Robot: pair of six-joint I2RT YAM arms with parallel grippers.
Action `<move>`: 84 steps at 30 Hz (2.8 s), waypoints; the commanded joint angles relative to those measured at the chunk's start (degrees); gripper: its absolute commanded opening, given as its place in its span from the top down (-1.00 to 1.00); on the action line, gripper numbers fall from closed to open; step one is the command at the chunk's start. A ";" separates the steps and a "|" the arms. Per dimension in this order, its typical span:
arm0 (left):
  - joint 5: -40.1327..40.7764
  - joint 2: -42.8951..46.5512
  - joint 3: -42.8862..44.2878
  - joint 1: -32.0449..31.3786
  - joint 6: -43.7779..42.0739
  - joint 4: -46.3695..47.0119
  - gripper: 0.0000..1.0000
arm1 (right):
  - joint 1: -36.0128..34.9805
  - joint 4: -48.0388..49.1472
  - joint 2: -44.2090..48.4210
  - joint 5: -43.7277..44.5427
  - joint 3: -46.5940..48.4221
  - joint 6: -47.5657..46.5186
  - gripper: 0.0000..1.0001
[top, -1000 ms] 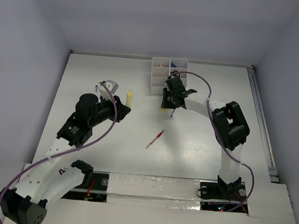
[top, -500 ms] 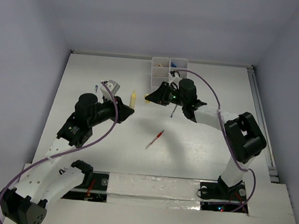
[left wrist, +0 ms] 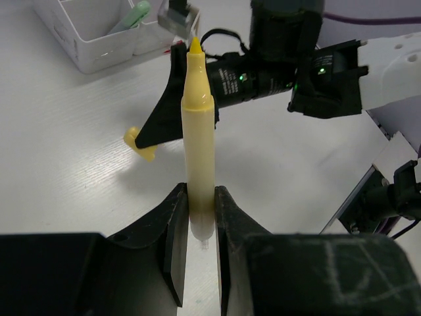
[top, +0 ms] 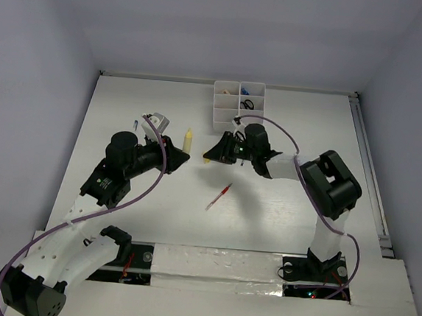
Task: Sort the stationery into containers
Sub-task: Place the pen cap at the center of the board, then pick up the pen cap from the center of the board.
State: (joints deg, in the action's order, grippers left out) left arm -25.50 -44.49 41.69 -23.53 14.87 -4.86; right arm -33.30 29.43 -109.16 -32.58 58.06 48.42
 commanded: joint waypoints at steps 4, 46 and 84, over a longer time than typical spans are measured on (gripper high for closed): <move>-1.05 0.28 -0.38 0.24 -0.37 3.19 1.00 | -4.75 -3.93 -5.96 -2.85 4.60 -1.22 0.87; 7.74 6.60 0.67 2.34 -0.55 1.26 1.00 | -14.07 -42.87 -4.39 36.78 21.91 -31.28 -0.08; 19.52 11.18 1.46 2.35 -0.99 -2.08 1.00 | -20.93 -71.44 -22.14 52.70 48.37 -38.40 0.75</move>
State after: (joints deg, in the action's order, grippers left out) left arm -4.91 -34.20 41.69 -21.63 14.44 -9.26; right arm -53.74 -38.57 -129.60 18.59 104.57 9.45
